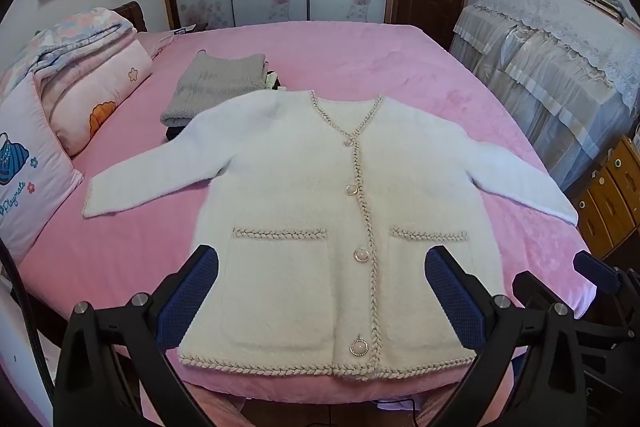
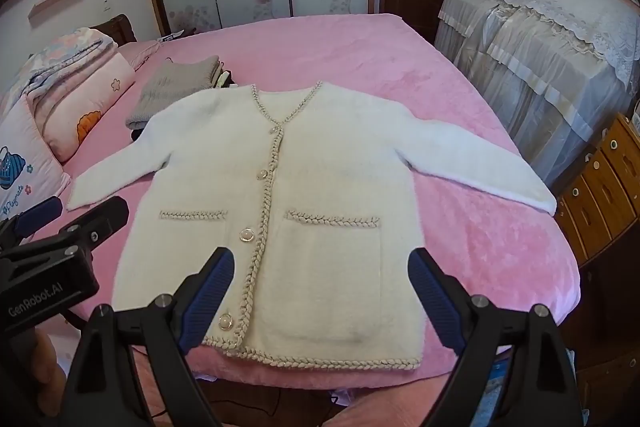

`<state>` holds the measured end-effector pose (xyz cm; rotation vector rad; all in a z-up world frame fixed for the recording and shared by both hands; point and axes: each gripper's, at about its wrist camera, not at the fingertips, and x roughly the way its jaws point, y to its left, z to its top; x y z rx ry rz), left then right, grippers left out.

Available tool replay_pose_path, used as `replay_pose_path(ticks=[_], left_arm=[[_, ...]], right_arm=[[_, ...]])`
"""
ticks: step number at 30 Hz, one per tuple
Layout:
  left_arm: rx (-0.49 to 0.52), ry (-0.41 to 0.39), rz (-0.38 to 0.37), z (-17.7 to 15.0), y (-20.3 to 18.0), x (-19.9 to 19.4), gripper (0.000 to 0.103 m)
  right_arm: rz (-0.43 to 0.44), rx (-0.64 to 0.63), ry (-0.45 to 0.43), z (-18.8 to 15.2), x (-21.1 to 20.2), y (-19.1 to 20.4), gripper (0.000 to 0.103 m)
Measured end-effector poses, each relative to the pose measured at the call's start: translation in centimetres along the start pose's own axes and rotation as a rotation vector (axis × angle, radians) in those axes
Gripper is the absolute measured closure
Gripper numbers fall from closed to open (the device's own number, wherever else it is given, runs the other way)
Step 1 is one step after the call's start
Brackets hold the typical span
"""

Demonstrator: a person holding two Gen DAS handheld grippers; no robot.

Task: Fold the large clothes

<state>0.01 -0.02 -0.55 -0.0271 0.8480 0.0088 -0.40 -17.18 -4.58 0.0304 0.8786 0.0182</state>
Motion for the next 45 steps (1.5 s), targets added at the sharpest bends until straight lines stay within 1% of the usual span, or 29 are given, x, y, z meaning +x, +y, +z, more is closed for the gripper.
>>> replay_pose_path(ticks=[11,45], left_arm=[[0.010,-0.001,0.002,-0.49,0.03,0.32,0.001],[0.032,0.005,0.012,-0.60,-0.58,0.10,0.001]], right_arm=[[0.002,-0.005,0.005,-0.13,0.00,0.10,0.014],[-0.004,-0.017,0.015,-0.64,-0.05,0.41,0.014]])
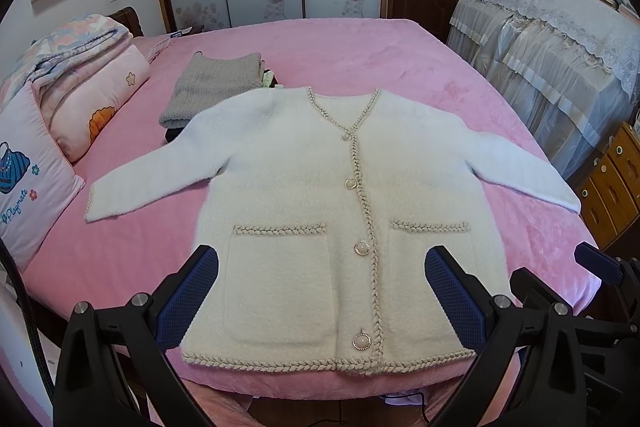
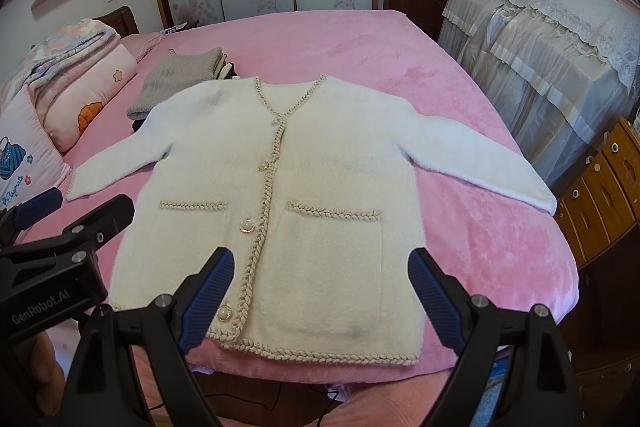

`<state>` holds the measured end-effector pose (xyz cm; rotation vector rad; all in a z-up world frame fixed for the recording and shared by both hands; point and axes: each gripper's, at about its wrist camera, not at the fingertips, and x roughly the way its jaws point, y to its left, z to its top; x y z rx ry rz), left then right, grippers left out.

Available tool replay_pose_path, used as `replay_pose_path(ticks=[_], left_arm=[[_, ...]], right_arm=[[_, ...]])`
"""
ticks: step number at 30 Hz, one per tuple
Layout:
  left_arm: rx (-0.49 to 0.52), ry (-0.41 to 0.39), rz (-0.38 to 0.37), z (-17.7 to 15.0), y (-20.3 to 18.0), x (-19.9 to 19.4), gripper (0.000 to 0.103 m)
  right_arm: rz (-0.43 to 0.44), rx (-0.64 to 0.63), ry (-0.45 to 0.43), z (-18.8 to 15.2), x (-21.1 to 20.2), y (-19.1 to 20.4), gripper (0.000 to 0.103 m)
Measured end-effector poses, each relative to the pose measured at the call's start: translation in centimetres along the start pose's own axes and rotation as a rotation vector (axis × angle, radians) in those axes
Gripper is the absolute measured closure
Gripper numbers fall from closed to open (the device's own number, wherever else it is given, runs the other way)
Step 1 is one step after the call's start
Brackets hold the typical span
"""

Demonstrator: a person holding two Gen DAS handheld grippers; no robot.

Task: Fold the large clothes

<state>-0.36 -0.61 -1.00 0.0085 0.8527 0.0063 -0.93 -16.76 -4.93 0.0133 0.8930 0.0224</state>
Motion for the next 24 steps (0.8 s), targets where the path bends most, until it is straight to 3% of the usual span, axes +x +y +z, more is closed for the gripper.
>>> replay_pose_path(ticks=[24], left_arm=[[0.010,0.011,0.002,-0.14,-0.13,0.12,0.001]], right_arm=[[0.013,0.012,0.021,-0.05,0.66,-0.45,0.014]])
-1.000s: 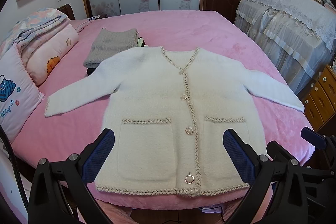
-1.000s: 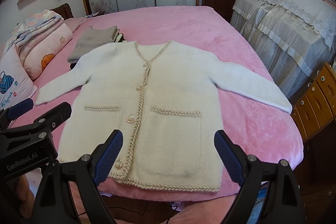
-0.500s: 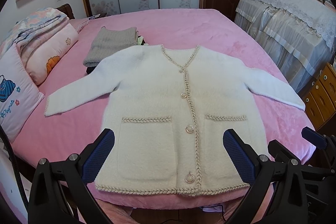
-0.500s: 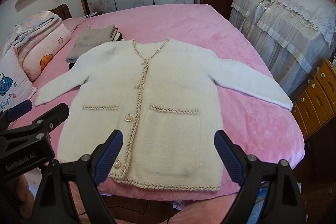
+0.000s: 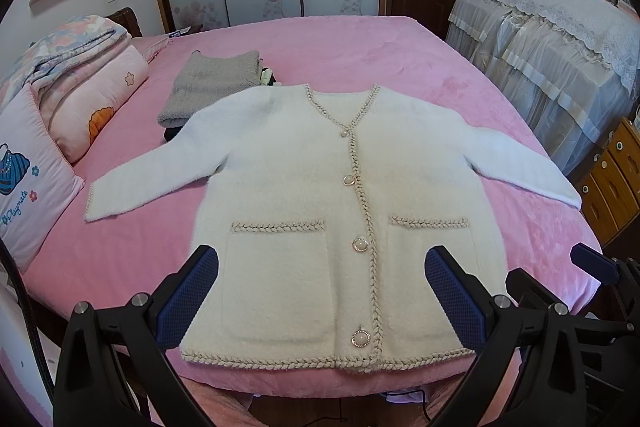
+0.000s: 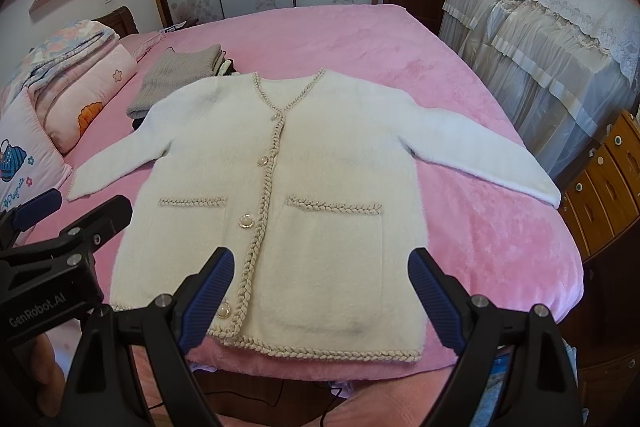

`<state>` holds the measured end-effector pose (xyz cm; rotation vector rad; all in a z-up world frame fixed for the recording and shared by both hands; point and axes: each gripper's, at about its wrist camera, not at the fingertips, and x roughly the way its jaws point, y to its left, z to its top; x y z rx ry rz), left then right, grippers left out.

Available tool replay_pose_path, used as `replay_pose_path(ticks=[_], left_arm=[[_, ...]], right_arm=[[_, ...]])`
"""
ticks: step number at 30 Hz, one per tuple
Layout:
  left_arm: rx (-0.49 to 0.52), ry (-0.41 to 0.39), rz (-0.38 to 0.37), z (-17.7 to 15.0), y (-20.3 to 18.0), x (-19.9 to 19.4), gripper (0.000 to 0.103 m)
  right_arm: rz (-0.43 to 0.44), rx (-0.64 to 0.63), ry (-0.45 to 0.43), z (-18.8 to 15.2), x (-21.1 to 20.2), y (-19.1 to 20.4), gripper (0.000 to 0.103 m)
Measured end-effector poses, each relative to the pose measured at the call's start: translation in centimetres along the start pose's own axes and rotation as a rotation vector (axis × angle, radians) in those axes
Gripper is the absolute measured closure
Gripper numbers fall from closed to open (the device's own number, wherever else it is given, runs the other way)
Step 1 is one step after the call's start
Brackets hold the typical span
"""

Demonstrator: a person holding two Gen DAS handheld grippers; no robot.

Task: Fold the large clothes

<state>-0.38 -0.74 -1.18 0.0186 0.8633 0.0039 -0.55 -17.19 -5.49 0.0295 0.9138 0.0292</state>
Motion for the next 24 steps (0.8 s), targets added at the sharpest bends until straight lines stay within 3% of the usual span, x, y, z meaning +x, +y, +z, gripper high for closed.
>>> replay_pose_path(ticks=[24], left_arm=[[0.005,0.016,-0.010,-0.07,-0.23,0.45,0.001]], right_arm=[[0.007,0.007,0.026,0.05,0.65,-0.34,0.014]])
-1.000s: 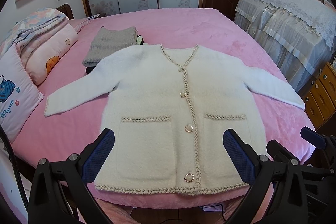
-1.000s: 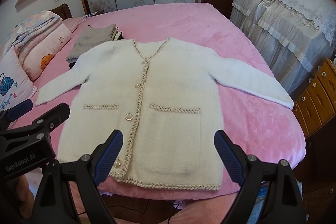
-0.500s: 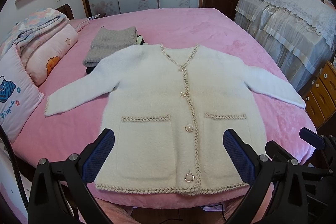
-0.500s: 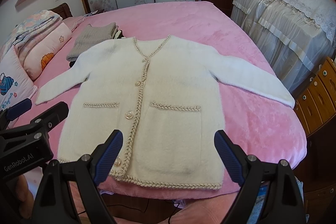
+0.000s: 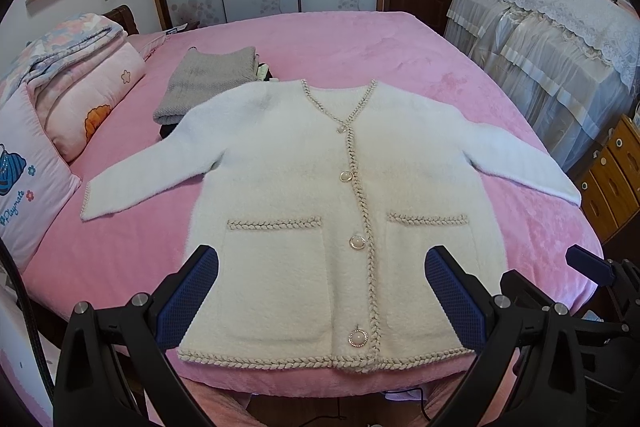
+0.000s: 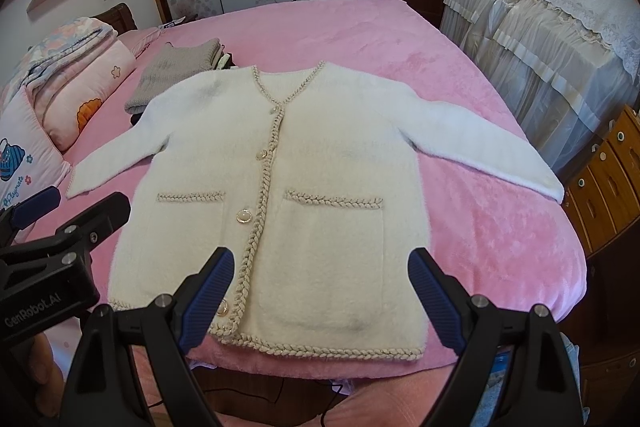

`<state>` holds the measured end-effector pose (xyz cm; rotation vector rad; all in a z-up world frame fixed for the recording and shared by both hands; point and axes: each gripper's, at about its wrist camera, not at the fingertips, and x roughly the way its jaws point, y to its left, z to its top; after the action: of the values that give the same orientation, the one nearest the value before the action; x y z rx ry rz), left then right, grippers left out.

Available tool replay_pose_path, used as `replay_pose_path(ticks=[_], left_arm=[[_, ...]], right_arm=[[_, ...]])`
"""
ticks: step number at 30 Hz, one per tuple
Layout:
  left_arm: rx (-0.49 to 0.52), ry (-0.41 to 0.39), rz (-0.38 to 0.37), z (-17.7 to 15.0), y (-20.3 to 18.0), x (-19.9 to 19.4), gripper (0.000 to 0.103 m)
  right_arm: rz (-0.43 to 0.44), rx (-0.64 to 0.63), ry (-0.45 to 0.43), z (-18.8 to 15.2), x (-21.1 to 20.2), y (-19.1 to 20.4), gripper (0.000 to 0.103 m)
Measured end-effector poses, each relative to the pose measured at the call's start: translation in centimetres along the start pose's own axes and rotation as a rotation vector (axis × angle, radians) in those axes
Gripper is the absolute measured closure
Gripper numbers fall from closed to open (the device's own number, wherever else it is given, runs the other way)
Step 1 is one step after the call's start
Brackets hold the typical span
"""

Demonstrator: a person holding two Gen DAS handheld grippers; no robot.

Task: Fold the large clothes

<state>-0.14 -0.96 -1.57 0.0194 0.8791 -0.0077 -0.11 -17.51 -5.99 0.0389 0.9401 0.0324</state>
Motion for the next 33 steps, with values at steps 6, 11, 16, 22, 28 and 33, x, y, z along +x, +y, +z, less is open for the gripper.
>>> replay_pose_path(ticks=[6,11,16,22,28,33], left_arm=[[0.008,-0.003,-0.002,0.5,-0.6,0.4,0.001],[0.016,-0.005,0.003,0.9,-1.4,0.7,0.001],[0.020,-0.005,-0.016,1.5,-2.5,1.2,0.001],[0.070,-0.028,-0.045,2.6,-5.5,1.4,0.001],[0.133,-0.015,-0.103,4.5,-9.6,2.2,0.001],[0.159,-0.037,-0.164,6.7,-13.4,3.3,0.001]], right_arm=[[0.007,0.013,0.010,0.0,0.6,-0.6,0.014],[0.014,0.031,0.015,0.1,1.0,-1.5,0.014],[0.018,0.057,0.019,0.0,1.5,-3.1,0.014],[0.010,0.095,0.015,0.0,2.0,-6.0,0.014],[-0.022,0.143,-0.011,0.6,2.3,-9.9,0.014],[-0.082,0.193,-0.056,1.7,2.7,-14.0,0.014]])
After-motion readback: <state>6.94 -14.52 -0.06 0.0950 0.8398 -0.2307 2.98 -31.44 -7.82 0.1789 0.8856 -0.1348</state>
